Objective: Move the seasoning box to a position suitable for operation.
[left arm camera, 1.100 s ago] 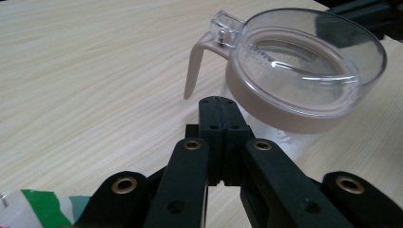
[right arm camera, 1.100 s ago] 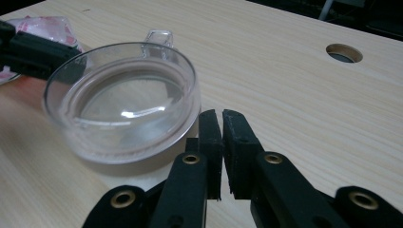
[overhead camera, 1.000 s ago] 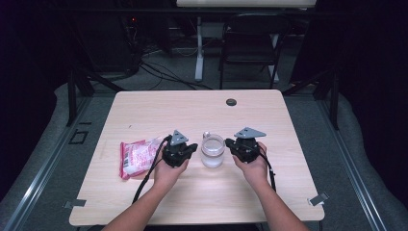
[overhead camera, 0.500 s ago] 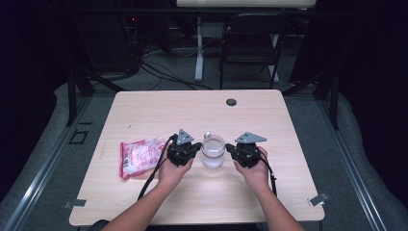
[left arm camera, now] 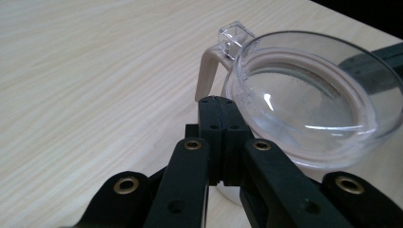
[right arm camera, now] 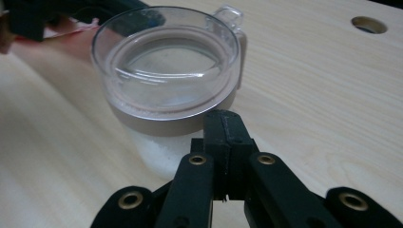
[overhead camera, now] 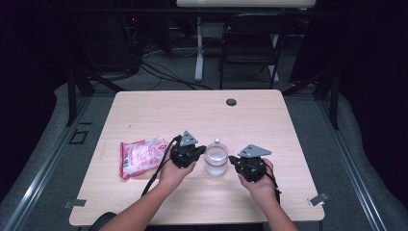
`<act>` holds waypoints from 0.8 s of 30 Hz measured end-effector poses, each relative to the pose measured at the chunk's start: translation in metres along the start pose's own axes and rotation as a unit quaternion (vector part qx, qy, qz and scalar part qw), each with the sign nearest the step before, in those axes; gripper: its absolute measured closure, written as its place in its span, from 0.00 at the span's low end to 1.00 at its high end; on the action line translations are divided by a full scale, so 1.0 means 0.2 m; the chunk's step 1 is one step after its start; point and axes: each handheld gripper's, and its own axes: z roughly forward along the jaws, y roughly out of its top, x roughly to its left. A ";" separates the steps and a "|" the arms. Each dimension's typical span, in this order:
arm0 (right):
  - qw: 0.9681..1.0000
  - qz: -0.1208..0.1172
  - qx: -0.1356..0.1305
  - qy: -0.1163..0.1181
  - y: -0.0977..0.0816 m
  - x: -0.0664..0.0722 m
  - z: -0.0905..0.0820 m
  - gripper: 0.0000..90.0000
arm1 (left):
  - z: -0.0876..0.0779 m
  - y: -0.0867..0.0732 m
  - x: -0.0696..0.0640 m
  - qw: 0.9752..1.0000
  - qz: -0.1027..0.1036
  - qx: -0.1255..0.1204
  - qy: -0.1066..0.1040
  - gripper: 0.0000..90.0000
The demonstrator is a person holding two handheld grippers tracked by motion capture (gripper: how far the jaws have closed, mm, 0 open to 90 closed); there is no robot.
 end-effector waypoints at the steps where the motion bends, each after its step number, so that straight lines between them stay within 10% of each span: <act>1: 1.000 -0.005 0.004 0.009 0.00 0.00 -0.01 1.00 | 0.00 0.00 0.00 1.000 -0.006 -0.001 -0.006 1.00; 6: 0.998 -0.006 0.002 0.062 -0.01 -0.02 -0.06 1.00 | 0.00 0.01 0.00 1.000 0.000 0.000 -0.009 1.00; 14: 0.999 0.018 -0.029 0.001 0.00 -0.10 -0.06 1.00 | -0.07 0.00 -0.04 1.000 0.006 -0.001 0.028 0.96; 24: 0.999 0.022 -0.027 0.013 0.04 -0.14 0.07 1.00 | -0.17 -0.09 -0.12 1.000 -0.002 -0.001 0.004 0.98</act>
